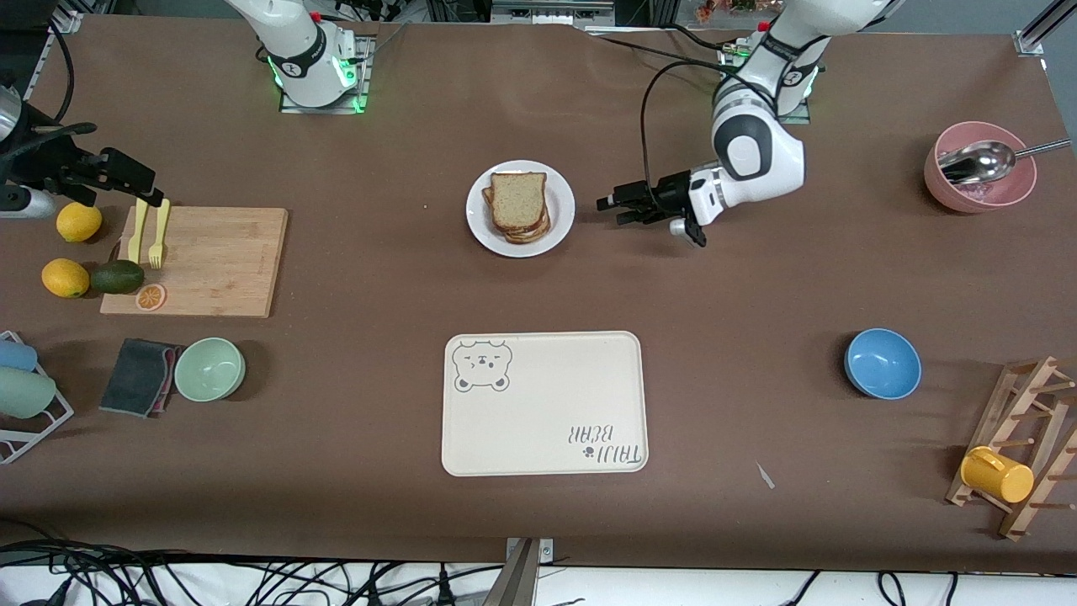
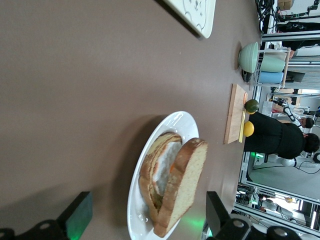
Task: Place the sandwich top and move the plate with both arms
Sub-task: 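Close the left gripper on the white plate rim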
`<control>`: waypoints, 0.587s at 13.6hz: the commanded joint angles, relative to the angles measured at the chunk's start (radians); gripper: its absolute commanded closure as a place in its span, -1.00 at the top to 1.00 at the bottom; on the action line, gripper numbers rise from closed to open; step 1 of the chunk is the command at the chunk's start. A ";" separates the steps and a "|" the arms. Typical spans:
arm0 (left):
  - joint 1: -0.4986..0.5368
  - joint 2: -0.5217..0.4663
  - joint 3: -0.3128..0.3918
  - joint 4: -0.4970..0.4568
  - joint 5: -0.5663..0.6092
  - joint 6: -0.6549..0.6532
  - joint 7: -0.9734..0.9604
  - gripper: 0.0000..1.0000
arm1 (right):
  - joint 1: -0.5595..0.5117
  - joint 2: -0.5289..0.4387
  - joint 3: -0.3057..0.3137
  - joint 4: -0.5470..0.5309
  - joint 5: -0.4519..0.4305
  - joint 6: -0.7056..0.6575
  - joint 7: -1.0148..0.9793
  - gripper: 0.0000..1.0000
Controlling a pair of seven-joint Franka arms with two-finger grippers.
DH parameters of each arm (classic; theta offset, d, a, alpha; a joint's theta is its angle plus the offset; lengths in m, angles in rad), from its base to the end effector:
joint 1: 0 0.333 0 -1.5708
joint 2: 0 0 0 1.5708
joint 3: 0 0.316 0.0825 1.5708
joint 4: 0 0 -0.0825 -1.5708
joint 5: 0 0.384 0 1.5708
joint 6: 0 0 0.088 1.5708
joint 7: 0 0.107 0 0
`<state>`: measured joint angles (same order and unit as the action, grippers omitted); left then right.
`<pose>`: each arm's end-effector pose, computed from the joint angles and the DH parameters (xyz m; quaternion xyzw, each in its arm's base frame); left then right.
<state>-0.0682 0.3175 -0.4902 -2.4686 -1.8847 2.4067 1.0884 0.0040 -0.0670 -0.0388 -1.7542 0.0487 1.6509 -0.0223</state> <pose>0.3658 -0.2542 0.1655 0.8654 0.0675 -0.0164 0.4963 0.5360 -0.0144 0.5811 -0.9995 0.0086 0.0174 0.0260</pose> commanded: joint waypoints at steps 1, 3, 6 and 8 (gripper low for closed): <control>-0.017 0.074 -0.042 0.028 -0.156 0.046 0.146 1.00 | 0.024 -0.004 0.002 0.019 -0.013 -0.052 0.001 1.00; -0.074 0.100 -0.041 0.051 -0.252 0.072 0.180 1.00 | 0.031 0.001 0.005 0.025 -0.046 -0.052 0.002 1.00; -0.140 0.133 -0.041 0.091 -0.353 0.114 0.223 0.98 | 0.033 0.003 0.005 0.025 -0.053 -0.052 -0.005 1.00; -0.143 0.159 -0.041 0.096 -0.382 0.114 0.275 0.93 | 0.031 0.006 0.002 0.025 -0.050 -0.052 -0.004 1.00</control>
<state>-0.2107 0.4294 -0.5268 -2.4033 -2.2161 2.5001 1.2848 0.0312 -0.0667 -0.0335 -1.7499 0.0128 1.6198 -0.0220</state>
